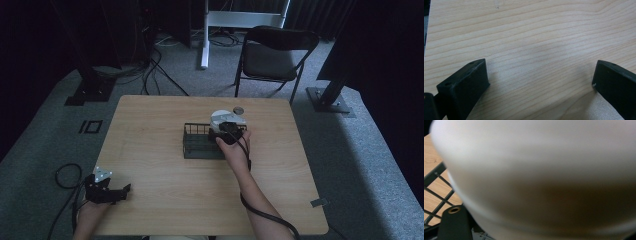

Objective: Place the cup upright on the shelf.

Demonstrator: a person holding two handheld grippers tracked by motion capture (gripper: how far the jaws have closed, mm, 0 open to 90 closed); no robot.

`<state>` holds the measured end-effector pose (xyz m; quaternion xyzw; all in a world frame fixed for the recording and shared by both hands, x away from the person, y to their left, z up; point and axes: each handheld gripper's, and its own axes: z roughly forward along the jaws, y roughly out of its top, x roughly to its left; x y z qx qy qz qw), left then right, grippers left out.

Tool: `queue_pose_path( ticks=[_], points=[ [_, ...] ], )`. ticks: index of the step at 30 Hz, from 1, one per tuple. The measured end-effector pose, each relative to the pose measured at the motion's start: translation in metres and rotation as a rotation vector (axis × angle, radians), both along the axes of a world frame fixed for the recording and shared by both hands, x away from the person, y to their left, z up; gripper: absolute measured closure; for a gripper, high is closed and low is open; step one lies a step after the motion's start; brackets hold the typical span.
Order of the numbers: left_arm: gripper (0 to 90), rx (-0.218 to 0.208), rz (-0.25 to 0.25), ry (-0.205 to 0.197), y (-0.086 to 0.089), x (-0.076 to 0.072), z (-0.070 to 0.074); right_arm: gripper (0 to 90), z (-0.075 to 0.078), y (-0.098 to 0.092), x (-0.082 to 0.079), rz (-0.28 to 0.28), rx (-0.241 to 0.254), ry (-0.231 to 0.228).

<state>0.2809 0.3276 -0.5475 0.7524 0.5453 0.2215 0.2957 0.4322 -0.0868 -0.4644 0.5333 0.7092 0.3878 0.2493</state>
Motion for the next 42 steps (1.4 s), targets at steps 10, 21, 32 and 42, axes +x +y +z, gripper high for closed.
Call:
queue_pose_path(
  ticks=[10,21,32,42],
  points=[
    [0.6,0.0,0.0,0.0,0.0,0.0,0.0,18.2,-0.002,0.003,0.004,0.025,-0.012,0.054],
    [0.6,0.0,0.0,0.0,0.0,0.0,0.0,18.2,-0.004,0.005,0.007,0.045,-0.041,0.073],
    [0.6,0.0,0.0,0.0,0.0,0.0,0.0,17.8,-0.004,0.001,0.008,0.082,-0.039,0.086],
    [0.6,0.0,0.0,0.0,0.0,0.0,0.0,13.0,-0.003,-0.008,-0.001,0.14,-0.027,0.053]
  ],
)
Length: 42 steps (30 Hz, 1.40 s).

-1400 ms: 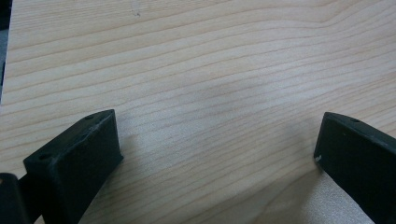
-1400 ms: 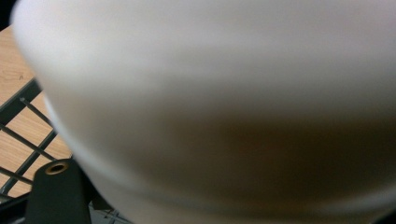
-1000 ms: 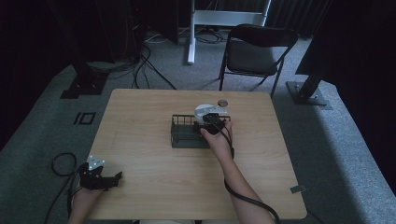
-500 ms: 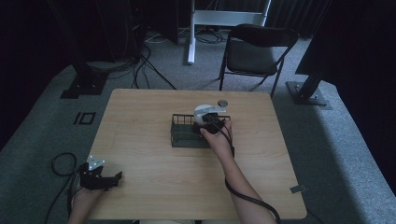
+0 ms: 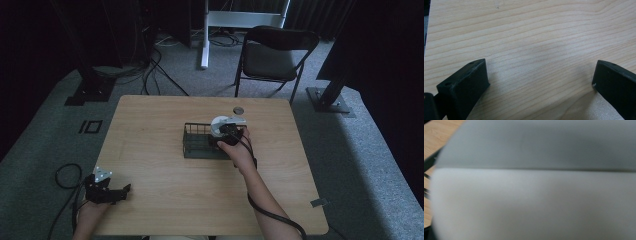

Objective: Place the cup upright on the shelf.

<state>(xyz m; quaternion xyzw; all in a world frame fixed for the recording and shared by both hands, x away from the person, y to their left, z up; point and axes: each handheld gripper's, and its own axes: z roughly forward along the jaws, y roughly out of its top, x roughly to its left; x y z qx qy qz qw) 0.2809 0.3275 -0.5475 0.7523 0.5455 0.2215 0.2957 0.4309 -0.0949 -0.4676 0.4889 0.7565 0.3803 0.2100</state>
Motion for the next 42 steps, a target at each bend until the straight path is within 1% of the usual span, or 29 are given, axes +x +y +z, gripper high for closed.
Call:
queue_pose_path(
  ticks=[3,5,7,15,19,24,31,33,38,42],
  points=[
    [0.6,0.0,0.0,0.0,0.0,0.0,0.0,13.0,0.0,-0.002,-0.002,0.015,-0.009,-0.014],
    [0.6,0.0,0.0,0.0,0.0,0.0,0.0,12.8,0.0,-0.002,-0.003,0.024,-0.006,-0.016],
    [0.6,0.0,0.0,0.0,0.0,0.0,0.0,12.7,0.0,-0.004,-0.004,0.023,0.008,-0.017],
    [0.6,0.0,0.0,0.0,0.0,0.0,0.0,12.8,0.002,-0.007,-0.007,0.029,0.012,-0.023],
    [0.6,0.0,0.0,0.0,0.0,0.0,0.0,12.9,0.003,-0.009,-0.009,0.037,0.023,-0.033],
    [0.6,0.0,0.0,0.0,0.0,0.0,0.0,12.8,0.003,-0.012,-0.011,0.038,0.032,-0.032],
    [0.6,0.001,0.0,0.0,0.0,0.0,0.0,12.7,0.003,-0.017,-0.016,0.043,0.05,-0.054],
    [0.6,0.0,0.0,0.0,0.0,0.0,0.0,12.6,0.003,-0.019,-0.018,0.049,0.052,-0.066],
    [0.6,0.0,0.0,0.0,0.0,0.0,0.0,12.6,0.005,-0.023,-0.025,0.059,0.071,-0.081],
    [0.6,0.0,0.0,0.0,0.0,0.0,0.0,12.6,0.007,-0.027,-0.029,0.064,0.075,-0.093]
  ],
)
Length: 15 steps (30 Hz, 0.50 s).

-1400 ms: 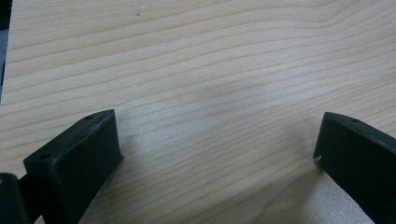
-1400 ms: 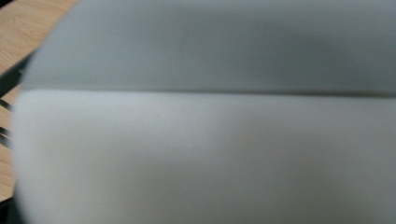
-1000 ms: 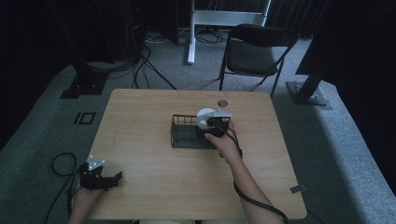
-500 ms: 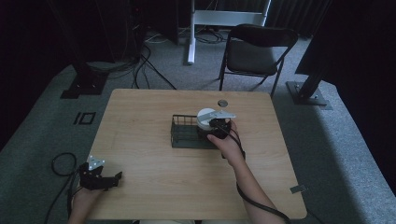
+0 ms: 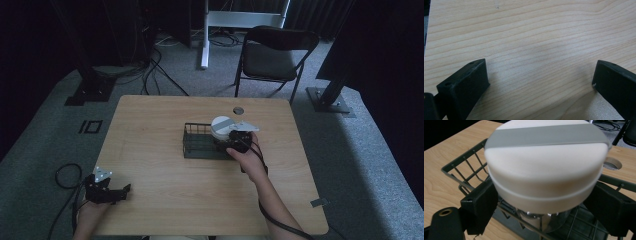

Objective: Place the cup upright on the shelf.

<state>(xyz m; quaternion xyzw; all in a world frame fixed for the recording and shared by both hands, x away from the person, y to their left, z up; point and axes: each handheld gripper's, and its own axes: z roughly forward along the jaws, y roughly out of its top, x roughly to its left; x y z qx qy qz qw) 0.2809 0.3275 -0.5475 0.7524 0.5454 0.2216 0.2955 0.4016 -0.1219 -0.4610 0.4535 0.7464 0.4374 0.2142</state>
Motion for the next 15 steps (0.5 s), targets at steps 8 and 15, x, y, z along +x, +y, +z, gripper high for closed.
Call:
queue_pose_path(
  ticks=[8,15],
  points=[
    [0.6,0.0,0.0,0.0,0.0,0.0,0.0,12.6,-0.001,-0.004,-0.009,0.01,0.01,-0.009],
    [0.6,0.0,0.0,0.0,0.0,0.0,0.0,12.6,-0.001,-0.011,-0.017,0.013,0.026,-0.026]
  ],
)
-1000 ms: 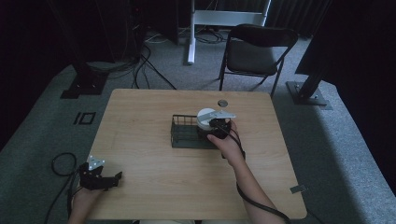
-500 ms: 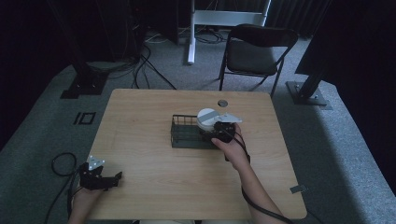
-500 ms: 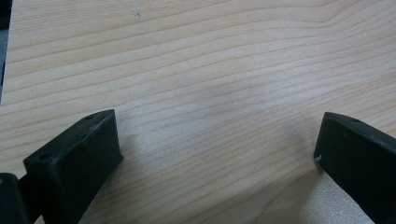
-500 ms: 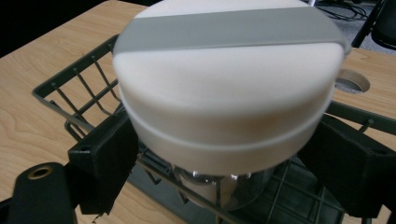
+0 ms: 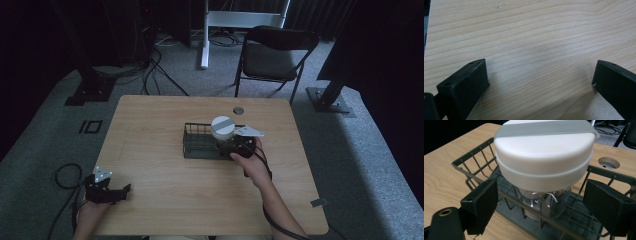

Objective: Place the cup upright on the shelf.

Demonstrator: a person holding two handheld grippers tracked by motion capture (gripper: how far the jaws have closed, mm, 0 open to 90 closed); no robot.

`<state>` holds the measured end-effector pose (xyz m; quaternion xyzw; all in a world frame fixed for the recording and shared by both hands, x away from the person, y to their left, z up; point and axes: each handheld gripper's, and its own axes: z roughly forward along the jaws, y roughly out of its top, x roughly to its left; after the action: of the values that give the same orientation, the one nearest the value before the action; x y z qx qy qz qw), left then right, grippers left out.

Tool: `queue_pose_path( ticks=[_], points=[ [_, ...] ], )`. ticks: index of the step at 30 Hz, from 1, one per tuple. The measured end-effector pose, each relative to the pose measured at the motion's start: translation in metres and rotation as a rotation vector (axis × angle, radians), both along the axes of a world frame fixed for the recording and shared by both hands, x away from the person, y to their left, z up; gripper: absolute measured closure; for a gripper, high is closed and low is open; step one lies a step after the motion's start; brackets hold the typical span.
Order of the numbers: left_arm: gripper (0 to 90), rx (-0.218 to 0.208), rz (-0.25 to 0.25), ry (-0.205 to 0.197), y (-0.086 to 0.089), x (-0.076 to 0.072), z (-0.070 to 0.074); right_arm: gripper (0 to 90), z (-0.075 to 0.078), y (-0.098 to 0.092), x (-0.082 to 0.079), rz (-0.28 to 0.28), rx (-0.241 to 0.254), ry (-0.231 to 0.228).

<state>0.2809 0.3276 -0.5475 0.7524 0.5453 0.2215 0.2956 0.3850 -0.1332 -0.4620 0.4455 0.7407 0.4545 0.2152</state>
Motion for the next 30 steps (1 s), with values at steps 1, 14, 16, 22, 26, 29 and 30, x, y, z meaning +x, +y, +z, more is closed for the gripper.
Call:
queue_pose_path(
  ticks=[1,14,16,22,26,29,30],
  points=[
    [0.6,0.0,0.0,0.0,0.0,0.0,0.0,12.7,0.0,-0.004,-0.004,-0.002,0.008,-0.009],
    [0.6,0.0,0.0,0.0,0.0,0.0,0.0,12.7,0.0,-0.026,-0.018,-0.031,0.017,-0.037],
    [0.6,0.0,0.0,0.0,0.0,0.0,0.0,12.7,0.0,-0.03,-0.021,-0.034,0.024,-0.037],
    [0.6,0.0,0.0,0.0,0.0,0.0,0.0,12.7,-0.004,-0.042,-0.029,-0.042,0.024,-0.038],
    [0.6,0.0,0.0,0.0,0.0,0.0,0.0,12.7,-0.008,-0.05,-0.034,-0.051,0.027,-0.034],
    [0.6,0.0,0.0,0.0,0.0,0.0,0.0,12.7,-0.012,-0.055,-0.037,-0.063,0.027,-0.029],
    [0.6,0.0,0.0,0.0,0.0,0.0,0.0,12.7,-0.012,-0.055,-0.037,-0.063,0.027,-0.029]
  ],
)
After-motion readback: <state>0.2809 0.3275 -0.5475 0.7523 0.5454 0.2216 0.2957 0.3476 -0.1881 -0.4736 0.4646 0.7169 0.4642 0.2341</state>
